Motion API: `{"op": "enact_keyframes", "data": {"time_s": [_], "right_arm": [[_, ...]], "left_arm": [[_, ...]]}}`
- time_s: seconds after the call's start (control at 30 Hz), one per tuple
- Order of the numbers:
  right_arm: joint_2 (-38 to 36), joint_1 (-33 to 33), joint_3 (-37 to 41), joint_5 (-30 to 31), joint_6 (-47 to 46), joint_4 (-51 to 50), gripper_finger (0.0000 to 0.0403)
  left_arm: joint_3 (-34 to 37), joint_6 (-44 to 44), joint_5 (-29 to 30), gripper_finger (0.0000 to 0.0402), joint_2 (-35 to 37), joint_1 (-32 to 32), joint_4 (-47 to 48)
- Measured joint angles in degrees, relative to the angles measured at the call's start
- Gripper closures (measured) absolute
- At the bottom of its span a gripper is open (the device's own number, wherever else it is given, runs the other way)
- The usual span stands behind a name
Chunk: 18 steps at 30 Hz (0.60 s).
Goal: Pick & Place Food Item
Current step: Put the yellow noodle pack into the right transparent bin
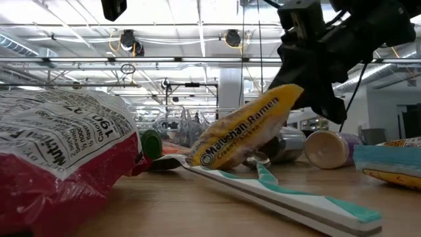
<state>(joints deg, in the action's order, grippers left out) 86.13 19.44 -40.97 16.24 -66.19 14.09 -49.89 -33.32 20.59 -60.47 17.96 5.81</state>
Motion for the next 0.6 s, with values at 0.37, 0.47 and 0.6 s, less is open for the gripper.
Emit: {"op": "enact_keyframes", "data": {"time_s": [0.37,0.47,0.6], "right_arm": [[-6.19,-5.42,-1.95,-9.35,13.42,-1.18,0.0401],[-8.51,-8.12,-5.77,-14.81,19.6,-5.5,0.0402],[-9.01,-11.44,-12.82,-23.87,29.46,-13.51,0.0402]], "left_arm": [[0.0,2.04,-1.02,0.022,-0.02,-2.03,-0.98],[0.0,5.03,-6.94,0.022,-0.14,-4.25,-2.74],[-0.02,6.05,-13.31,0.022,-1.13,-8.05,-5.98]]}}
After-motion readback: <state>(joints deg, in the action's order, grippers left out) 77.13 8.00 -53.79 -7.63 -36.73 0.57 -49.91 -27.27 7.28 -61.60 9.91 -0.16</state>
